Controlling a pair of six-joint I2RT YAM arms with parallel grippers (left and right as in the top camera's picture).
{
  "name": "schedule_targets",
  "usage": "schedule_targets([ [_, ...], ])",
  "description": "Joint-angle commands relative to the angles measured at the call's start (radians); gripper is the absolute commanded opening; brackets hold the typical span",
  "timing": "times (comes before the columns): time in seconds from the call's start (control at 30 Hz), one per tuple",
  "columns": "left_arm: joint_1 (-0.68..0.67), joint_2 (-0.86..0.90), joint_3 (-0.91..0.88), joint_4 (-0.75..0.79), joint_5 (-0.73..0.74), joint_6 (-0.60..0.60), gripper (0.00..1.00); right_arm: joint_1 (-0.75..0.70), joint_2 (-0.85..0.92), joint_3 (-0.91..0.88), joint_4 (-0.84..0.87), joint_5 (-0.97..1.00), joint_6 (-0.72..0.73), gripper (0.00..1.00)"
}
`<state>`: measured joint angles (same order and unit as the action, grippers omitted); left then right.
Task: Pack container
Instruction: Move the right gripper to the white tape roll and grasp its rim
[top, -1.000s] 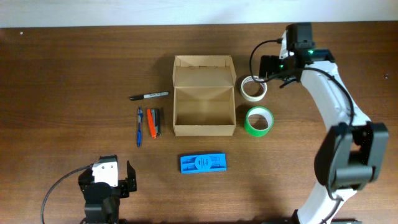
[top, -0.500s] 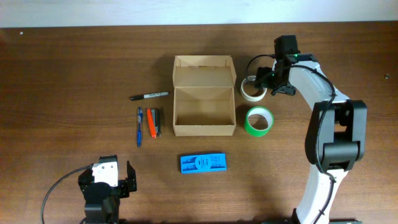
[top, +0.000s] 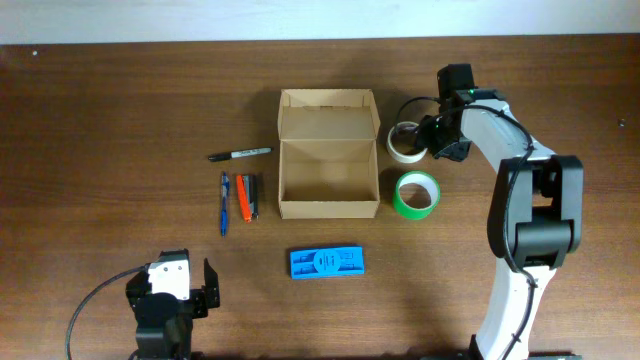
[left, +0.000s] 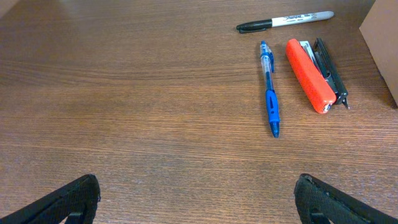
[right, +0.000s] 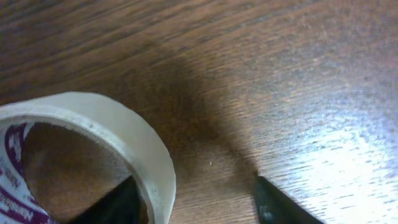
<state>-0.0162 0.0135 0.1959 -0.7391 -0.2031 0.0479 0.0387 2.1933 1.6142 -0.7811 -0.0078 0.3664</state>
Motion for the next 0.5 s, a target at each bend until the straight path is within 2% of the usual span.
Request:
schedule_targets([
  [0.0, 0.006, -0.008, -0.006, 0.002, -0.011, -0.01, 0.99, -0.005, 0.011, 0.022, -0.002, -0.015, 0.013, 0.5],
  [0.07, 0.006, -0.008, -0.006, 0.002, -0.011, -0.01, 1.0, -0.005, 0.011, 0.022, -0.002, -0.02, 0.013, 0.46],
  [0.13, 0.006, -0.008, -0.006, 0.002, -0.011, -0.01, 1.0, -0.005, 0.011, 0.022, -0.002, -0.029, 0.013, 0.37],
  [0.33, 0.006, -0.008, -0.006, 0.002, -0.011, -0.01, 0.99, -0.006, 0.011, 0.023, 0.008, -0.036, 0.013, 0.04],
  [0.47, 0.006, -0.008, -0.006, 0.002, -0.011, -0.01, 1.0, -0.007, 0.01, 0.037, 0.009, -0.036, 0.006, 0.04],
])
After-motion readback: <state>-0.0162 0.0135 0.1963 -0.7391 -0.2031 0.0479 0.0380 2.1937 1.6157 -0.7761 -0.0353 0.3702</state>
